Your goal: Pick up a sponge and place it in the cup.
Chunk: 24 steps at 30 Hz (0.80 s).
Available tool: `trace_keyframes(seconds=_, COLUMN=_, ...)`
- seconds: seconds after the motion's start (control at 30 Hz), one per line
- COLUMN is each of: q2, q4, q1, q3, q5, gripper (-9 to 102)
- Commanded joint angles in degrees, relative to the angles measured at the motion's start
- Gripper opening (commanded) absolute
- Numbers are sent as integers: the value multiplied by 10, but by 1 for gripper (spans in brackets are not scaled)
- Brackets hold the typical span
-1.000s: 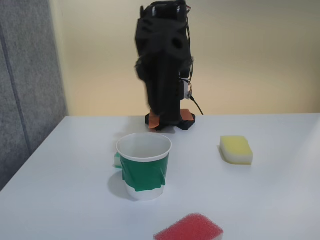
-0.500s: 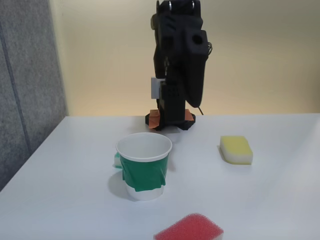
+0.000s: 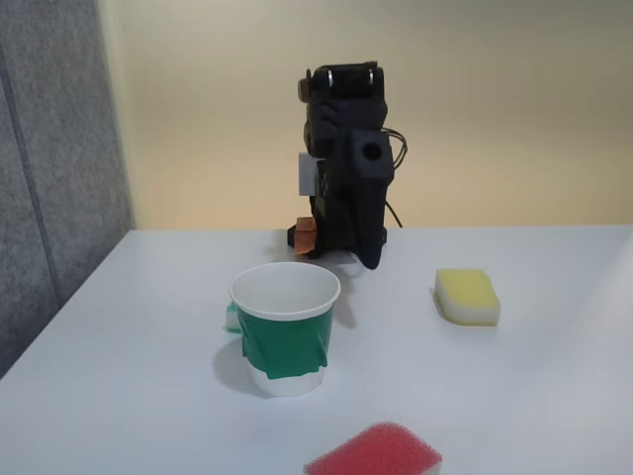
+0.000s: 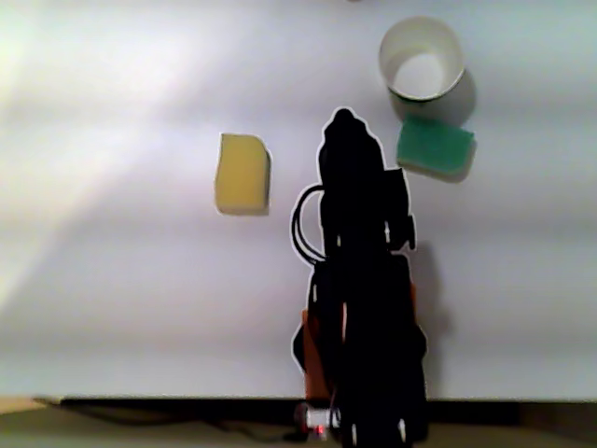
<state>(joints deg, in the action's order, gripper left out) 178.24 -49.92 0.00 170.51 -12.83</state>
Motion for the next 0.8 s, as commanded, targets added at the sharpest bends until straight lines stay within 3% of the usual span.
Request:
trace_keyframes(seconds=0.0, q2=31, q4=-40, q1=15, q3=9, q5=-9, gripper=0)
trace_keyframes(seconds=0.33, q2=86, q4=-47, q1=20, q3=65, q5=-14, gripper=0)
trace_keyframes(seconds=0.77, q2=86, q4=-176, q1=25, q3=66, q5=-28, gripper=0)
